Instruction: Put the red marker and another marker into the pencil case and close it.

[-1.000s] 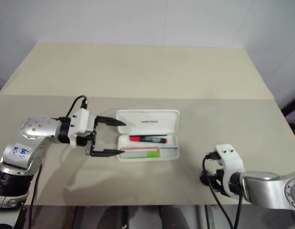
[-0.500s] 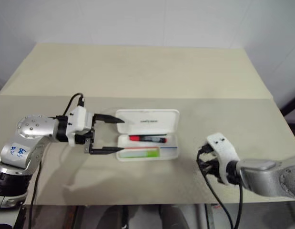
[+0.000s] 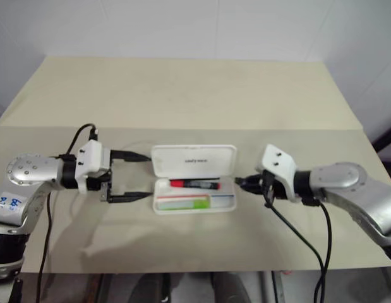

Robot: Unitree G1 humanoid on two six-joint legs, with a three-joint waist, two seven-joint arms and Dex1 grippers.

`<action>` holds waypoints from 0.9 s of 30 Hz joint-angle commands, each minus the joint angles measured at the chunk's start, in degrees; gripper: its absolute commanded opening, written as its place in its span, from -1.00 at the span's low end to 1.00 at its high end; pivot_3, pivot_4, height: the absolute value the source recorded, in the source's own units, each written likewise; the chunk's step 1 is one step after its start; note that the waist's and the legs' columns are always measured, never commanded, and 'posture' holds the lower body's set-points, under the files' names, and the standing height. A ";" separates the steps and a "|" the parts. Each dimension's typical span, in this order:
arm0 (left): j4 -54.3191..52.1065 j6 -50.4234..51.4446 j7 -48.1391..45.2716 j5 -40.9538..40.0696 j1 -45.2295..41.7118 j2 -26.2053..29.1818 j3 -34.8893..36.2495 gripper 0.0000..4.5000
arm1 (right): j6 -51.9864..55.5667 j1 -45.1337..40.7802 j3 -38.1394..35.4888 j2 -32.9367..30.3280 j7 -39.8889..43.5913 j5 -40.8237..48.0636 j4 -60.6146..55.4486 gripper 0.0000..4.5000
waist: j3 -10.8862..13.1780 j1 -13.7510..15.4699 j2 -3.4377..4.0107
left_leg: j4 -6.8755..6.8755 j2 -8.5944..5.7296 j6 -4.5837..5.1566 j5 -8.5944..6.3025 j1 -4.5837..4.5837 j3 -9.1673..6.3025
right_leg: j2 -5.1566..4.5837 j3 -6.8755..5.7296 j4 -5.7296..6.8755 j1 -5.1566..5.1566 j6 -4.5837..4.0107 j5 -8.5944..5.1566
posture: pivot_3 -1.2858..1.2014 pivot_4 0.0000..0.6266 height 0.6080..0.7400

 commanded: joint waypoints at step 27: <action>-5.77 -0.06 5.90 -0.54 4.79 0.59 3.14 1.00 | 4.57 -12.18 10.31 15.23 15.63 -24.39 2.44 -0.85 | 0.00 -0.13 0.00 | 0.36 -0.05 -0.10 0.06 0.04 -0.03 | 0.04 0.03 0.61 -0.08 -0.06 -0.06 | 0.03 -0.52 1.00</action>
